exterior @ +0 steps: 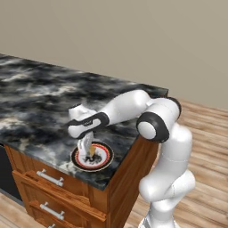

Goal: Take the baked cake out of the oven and place it on the plate for cooling. Then close the oven door.

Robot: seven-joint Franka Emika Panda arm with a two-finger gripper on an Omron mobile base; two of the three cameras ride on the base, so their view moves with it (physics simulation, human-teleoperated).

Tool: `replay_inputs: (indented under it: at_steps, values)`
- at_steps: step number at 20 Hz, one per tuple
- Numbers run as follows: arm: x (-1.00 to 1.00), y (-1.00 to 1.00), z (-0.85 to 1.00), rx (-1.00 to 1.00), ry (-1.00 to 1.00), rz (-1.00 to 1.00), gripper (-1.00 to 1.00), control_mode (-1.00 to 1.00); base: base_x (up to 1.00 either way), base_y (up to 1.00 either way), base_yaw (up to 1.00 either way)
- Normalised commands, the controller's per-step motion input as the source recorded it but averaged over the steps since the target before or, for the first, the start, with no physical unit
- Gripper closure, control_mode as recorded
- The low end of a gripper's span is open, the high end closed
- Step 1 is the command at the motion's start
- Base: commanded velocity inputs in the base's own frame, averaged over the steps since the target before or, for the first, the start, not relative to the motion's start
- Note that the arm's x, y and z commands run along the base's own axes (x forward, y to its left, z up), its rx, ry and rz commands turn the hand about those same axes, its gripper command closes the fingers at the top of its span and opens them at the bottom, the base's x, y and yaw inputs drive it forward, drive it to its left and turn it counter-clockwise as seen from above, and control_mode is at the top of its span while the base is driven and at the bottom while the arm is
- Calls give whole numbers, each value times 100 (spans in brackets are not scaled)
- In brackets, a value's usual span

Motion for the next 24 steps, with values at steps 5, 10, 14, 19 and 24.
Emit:
replay_inputs:
  at_steps: [5, 10, 14, 19, 24]
  values:
    - [0, 0, -30, -11, -5, -13, 100, -100, 0, 0, 0]
    - [0, 0, -17, -7, -10, -10, -100, -100, 0, 0, 0]
    - [0, -1, -7, -3, -11, -8, -100, -100, 0, 0, 0]
    - [0, -10, -1, -1, -11, -8, -100, -100, 0, 0, 0]
    - [0, -12, 17, 0, -12, -8, -100, -100, 0, 0, 0]
